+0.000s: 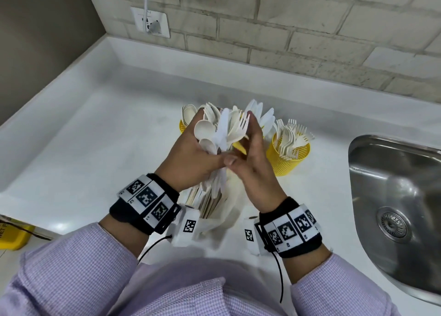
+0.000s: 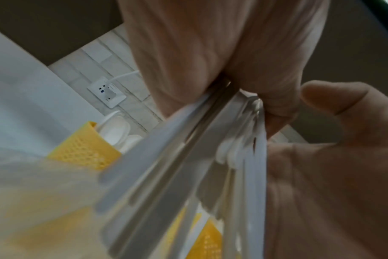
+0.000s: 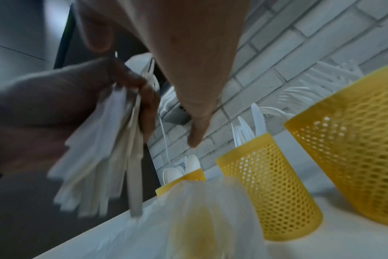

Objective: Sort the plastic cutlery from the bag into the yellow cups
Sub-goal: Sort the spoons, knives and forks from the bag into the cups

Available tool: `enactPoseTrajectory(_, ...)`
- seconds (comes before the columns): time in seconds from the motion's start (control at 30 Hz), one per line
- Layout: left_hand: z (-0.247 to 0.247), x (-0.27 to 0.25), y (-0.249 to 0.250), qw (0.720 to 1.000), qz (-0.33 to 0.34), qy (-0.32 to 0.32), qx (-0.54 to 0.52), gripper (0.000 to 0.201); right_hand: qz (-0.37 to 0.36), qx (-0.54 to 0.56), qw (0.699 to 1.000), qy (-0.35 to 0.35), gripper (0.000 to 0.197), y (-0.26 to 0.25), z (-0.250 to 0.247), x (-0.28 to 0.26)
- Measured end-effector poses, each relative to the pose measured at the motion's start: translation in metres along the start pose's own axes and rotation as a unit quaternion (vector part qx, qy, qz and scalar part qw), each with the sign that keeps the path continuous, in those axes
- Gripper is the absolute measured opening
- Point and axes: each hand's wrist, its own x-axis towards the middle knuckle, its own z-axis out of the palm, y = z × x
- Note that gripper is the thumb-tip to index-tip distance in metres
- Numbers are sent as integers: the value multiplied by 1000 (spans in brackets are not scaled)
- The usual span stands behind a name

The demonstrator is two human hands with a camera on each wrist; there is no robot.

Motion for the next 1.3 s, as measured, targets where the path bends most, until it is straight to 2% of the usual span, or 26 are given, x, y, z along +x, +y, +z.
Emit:
enactPoseTrajectory(0.17, 12, 1, 17, 1000, -1, -18, -1, 41, 33, 83, 991, -103, 103, -4, -2, -3)
enactPoseTrajectory(0.27, 16, -1, 24, 1000, -13, -10, -22, 48, 39, 88, 989, -110, 113, -5, -5, 0)
enactPoseTrajectory(0.33, 20, -2, 24, 999, -13, 2, -34, 49, 34, 70, 992, -94, 109, -2, -5, 4)
enactPoseTrajectory(0.43, 27, -3, 25, 999, -5, 17, -28, 46, 6, 45, 997, -68, 93, 2, -3, 8)
enactPoseTrajectory(0.53, 29, -2, 24, 1000, -13, 26, -8, 43, 8, 56, 998, -41, 76, 5, 0, 10)
enactPoseTrajectory(0.67, 33, -1, 24, 999, -18, 35, 9, 45, 7, -28, 999, -42, 13, 11, -2, 12)
enactPoseTrajectory(0.77, 33, -3, 30, 999, -8, 31, 16, 51, -13, -53, 998, -44, 23, 8, -6, 8)
enactPoseTrajectory(0.87, 29, -3, 40, 1000, -1, 27, -1, 86, -31, -44, 998, -17, 21, 9, -7, 7)
enactPoseTrajectory(0.9, 27, -2, 46, 999, 1, 43, -9, 90, -35, -52, 998, 6, 23, 11, -7, 7)
enactPoseTrajectory(1.0, 19, 3, 63, 997, 6, 79, -8, 77, -32, -119, 992, 40, 22, 19, -11, 5)
enactPoseTrajectory(1.03, 16, 4, 69, 997, 10, 77, 14, 74, -42, -141, 988, 45, 27, 20, -11, 4)
enactPoseTrajectory(1.1, 14, 7, 79, 991, 19, 43, 122, 71, -75, -170, 981, 48, 35, 21, -12, 6)
enactPoseTrajectory(1.2, 18, 12, 83, 952, 3, -19, 304, 57, -120, -200, 971, 47, 27, 18, -8, 12)
enactPoseTrajectory(1.3, 23, 17, 84, 939, 1, -29, 341, 54, -135, -201, 969, 54, 29, 21, -7, 12)
